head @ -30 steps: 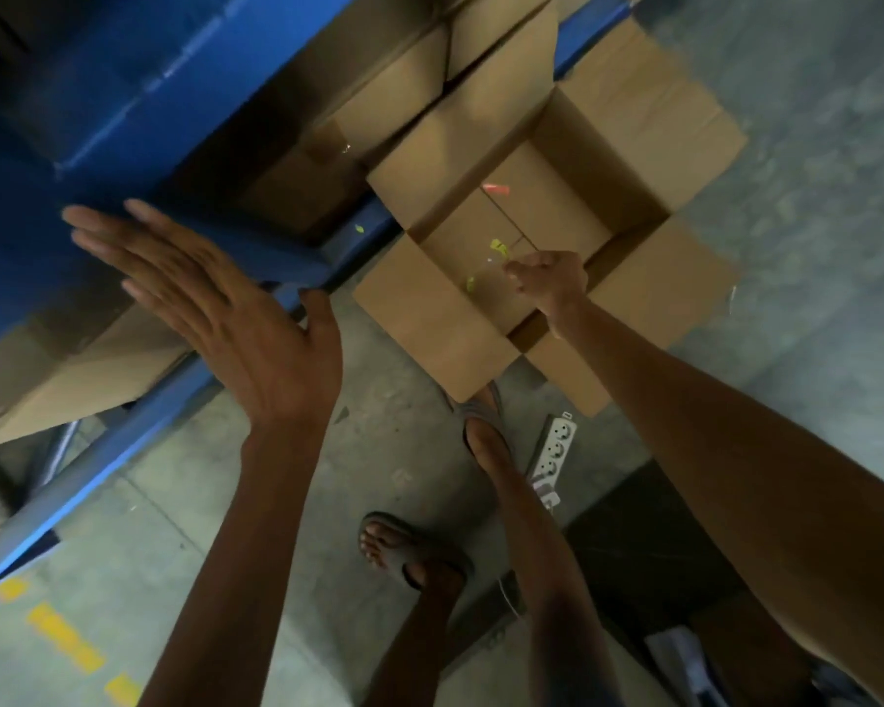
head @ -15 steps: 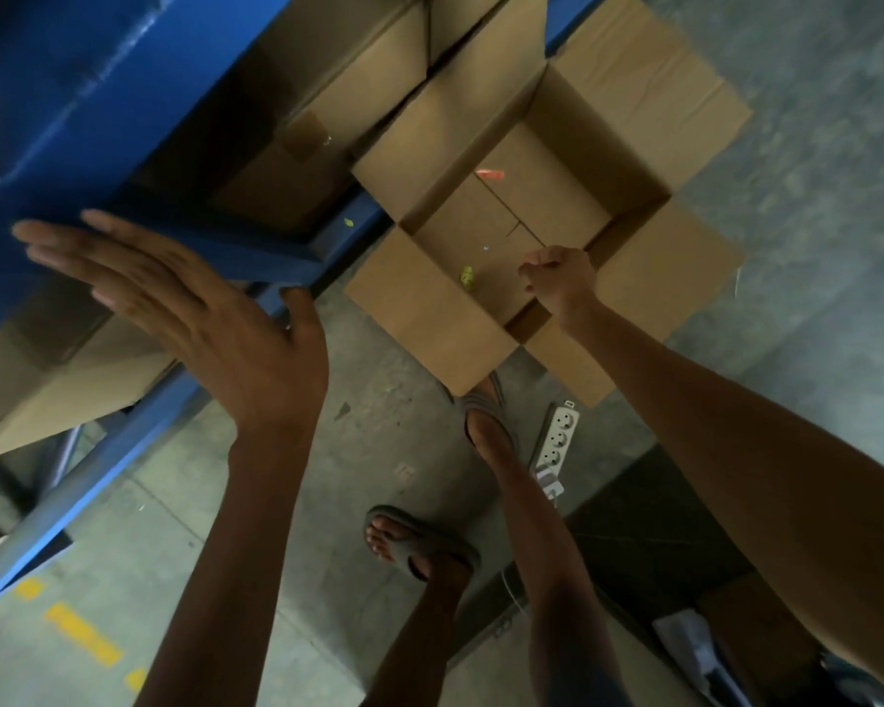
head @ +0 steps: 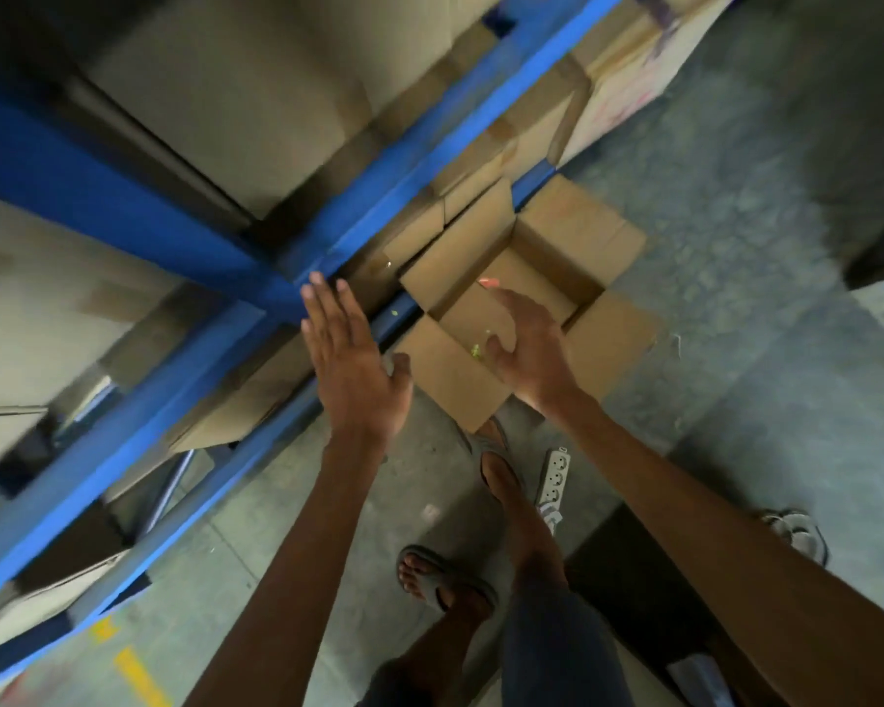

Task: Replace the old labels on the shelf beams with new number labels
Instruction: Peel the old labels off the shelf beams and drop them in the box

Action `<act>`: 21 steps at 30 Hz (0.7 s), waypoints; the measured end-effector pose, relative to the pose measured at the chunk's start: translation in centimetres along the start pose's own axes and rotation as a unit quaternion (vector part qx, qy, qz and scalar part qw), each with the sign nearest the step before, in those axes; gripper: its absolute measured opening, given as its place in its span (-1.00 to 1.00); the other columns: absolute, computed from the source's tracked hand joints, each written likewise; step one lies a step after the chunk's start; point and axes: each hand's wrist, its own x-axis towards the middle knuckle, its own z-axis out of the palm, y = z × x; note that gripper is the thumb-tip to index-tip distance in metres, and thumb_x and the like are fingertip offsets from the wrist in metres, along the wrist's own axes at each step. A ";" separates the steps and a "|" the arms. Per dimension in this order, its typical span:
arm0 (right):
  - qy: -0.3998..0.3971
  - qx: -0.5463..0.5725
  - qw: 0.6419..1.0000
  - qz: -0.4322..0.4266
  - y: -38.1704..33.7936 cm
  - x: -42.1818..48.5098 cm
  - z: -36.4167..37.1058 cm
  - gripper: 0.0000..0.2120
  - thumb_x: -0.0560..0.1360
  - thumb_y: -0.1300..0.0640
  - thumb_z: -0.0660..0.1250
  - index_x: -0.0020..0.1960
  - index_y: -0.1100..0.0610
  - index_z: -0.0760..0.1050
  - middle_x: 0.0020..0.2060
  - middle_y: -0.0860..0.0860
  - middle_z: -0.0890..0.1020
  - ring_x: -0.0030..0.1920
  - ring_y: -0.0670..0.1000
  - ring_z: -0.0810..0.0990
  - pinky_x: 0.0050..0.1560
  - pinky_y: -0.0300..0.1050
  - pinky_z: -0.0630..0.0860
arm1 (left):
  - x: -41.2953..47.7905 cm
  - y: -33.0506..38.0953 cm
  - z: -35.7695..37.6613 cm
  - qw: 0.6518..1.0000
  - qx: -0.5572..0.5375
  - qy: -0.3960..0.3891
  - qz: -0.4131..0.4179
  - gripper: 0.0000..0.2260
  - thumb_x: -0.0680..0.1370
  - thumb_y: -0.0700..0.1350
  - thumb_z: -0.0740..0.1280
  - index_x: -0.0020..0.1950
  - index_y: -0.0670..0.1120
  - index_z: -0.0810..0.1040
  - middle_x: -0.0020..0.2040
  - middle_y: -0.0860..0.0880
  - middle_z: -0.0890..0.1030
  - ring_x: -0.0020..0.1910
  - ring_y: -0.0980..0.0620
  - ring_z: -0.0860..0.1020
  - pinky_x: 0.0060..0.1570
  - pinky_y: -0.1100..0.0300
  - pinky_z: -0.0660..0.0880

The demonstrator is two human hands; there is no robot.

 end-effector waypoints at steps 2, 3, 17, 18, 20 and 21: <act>0.031 -0.015 0.998 -0.044 -4.8 -2.8 -3.9 -0.42 0.51 0.07 0.30 0.51 0.18 0.39 0.42 0.14 0.53 0.42 0.17 0.50 0.36 0.16 0.51 | -2.2 2.6 -4.3 0.999 -0.005 0.004 0.035 -0.15 0.52 -0.03 0.37 0.64 -0.31 -0.02 0.66 -0.30 -0.05 0.66 -0.26 -0.11 0.61 -0.21 -0.03; 0.047 -0.032 0.996 -0.069 -6.8 -3.9 -5.7 -0.43 0.52 0.08 0.29 0.51 0.18 0.39 0.44 0.14 0.52 0.42 0.18 0.49 0.36 0.16 0.51 | -3.1 3.7 -6.0 0.999 -0.003 0.009 0.054 -0.17 0.53 0.00 0.32 0.64 -0.30 -0.01 0.66 -0.29 -0.04 0.66 -0.25 -0.10 0.61 -0.22 -0.01; 0.231 -0.071 0.940 -0.241 -26.2 -3.6 -26.4 -0.42 0.50 0.11 0.30 0.52 0.11 0.39 0.50 0.06 0.44 0.46 0.14 0.45 0.41 0.06 0.46 | -1.7 18.0 -25.8 0.973 -0.015 0.136 0.188 -0.15 0.46 -0.15 0.35 0.66 -0.22 -0.01 0.69 -0.18 -0.09 0.68 -0.13 -0.13 0.63 -0.15 0.04; 0.237 -0.064 0.939 -0.242 -26.7 -3.0 -27.1 -0.42 0.51 0.12 0.31 0.52 0.11 0.39 0.51 0.06 0.44 0.46 0.14 0.45 0.40 0.10 0.48 | -1.3 18.6 -26.3 0.971 -0.013 0.145 0.192 -0.14 0.47 -0.15 0.36 0.66 -0.21 -0.04 0.69 -0.17 -0.12 0.68 -0.12 -0.15 0.63 -0.14 0.04; 0.251 -0.063 0.933 -0.252 -27.7 -1.1 -28.6 -0.43 0.51 0.11 0.29 0.52 0.11 0.38 0.50 0.08 0.44 0.46 0.15 0.45 0.37 0.17 0.50 | 0.3 19.8 -27.1 0.970 -0.006 0.150 0.190 -0.12 0.49 -0.14 0.37 0.66 -0.19 -0.08 0.69 -0.14 -0.17 0.67 -0.09 -0.19 0.64 -0.11 0.02; 0.258 -0.063 0.930 -0.256 -28.2 -0.1 -29.1 -0.43 0.51 0.10 0.27 0.52 0.11 0.38 0.49 0.09 0.44 0.45 0.16 0.45 0.35 0.19 0.50 | 1.0 20.3 -27.5 0.970 0.000 0.153 0.187 -0.12 0.49 -0.13 0.37 0.66 -0.19 -0.09 0.69 -0.13 -0.19 0.67 -0.08 -0.20 0.64 -0.11 0.02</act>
